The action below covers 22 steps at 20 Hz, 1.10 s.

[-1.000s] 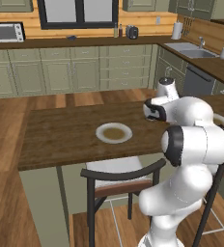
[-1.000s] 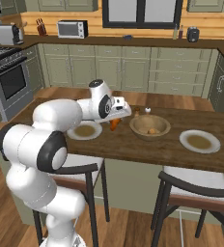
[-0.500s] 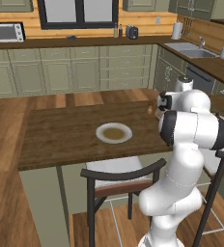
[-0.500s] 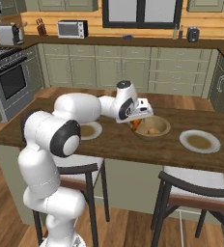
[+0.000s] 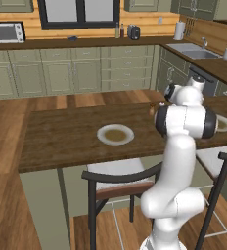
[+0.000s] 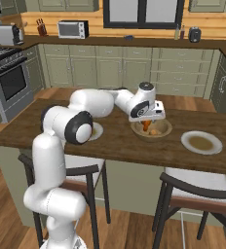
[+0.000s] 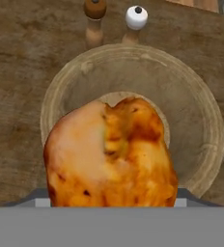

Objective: Pick the chicken drumstick and potato from their plates and place them in the bowl. Then put the bowl in the fridge.

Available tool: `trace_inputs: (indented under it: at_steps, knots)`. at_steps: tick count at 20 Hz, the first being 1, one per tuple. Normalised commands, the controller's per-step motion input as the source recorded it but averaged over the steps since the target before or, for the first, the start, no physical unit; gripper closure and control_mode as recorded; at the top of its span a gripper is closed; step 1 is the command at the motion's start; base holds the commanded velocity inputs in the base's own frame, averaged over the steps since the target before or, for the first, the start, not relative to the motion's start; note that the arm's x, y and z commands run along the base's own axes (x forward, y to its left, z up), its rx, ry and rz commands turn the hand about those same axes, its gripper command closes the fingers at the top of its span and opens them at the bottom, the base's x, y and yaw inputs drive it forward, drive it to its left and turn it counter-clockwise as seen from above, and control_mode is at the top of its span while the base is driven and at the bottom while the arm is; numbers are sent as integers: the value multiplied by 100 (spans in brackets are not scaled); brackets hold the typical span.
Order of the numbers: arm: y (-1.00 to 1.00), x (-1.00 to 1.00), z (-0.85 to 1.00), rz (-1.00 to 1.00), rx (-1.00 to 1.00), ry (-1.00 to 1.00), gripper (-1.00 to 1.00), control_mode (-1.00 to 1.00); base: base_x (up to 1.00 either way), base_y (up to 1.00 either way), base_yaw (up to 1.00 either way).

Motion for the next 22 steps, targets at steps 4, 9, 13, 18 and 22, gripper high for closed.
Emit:
trace_inputs:
  at_steps: [4,9,13,18,22]
  knots:
    - [18,16,-51,0,0,0,100,-100,0,0,0]
    - [4,49,-20,0,0,0,100,-100,0,0,0]
    - [0,29,-30,0,0,0,-100,-100,0,0,0]
    - [22,-27,-13,0,0,-1,-100,-100,0,0,0]
    - [18,-13,0,0,0,-4,-100,-100,0,0,0]
